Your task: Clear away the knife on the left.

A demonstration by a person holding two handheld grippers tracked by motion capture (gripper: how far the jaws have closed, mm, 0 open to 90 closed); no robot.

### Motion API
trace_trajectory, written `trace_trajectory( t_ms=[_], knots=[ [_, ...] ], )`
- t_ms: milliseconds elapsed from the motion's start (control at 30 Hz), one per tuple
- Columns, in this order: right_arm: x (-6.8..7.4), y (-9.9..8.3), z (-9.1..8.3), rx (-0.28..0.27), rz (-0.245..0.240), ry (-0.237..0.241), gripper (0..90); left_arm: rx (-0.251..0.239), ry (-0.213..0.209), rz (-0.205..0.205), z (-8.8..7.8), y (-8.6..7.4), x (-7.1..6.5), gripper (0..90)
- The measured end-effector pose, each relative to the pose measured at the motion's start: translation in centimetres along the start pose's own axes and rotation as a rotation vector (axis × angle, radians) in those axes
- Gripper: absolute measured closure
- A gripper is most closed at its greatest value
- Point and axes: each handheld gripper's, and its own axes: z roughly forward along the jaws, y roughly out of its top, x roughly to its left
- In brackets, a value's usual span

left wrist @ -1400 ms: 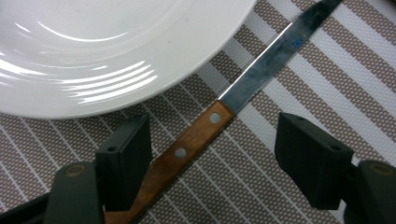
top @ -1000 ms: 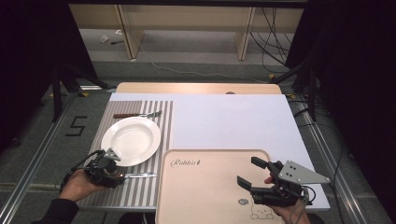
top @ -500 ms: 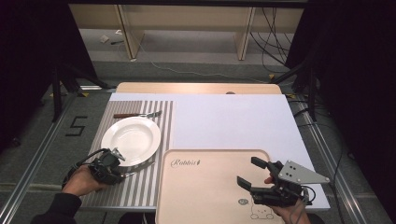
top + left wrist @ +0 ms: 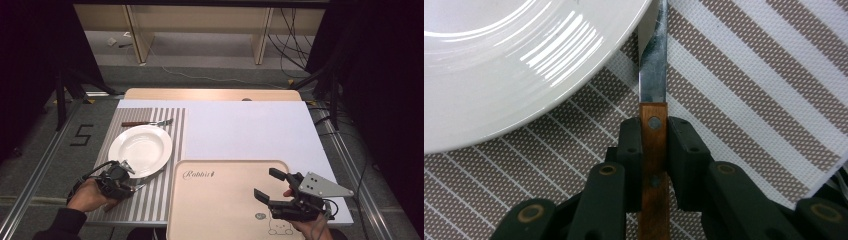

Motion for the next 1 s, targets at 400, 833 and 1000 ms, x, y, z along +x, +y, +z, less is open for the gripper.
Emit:
trace_trajectory(
  t_ms=[400,833,1000],
  knots=[
    [0.0,0.0,0.0,0.003,0.0,0.001,22.2,-0.056,-0.059,0.004,-1.0,-0.3,-1.1,76.9],
    [0.0,0.0,0.0,0.004,0.001,0.0,22.2,-0.271,-0.135,-0.002,-2.7,0.8,-2.9,76.8],
    [0.0,0.0,0.0,0.0,0.0,-0.002,22.2,-0.329,-0.151,-0.007,-3.1,1.4,-3.9,76.8]
  ],
)
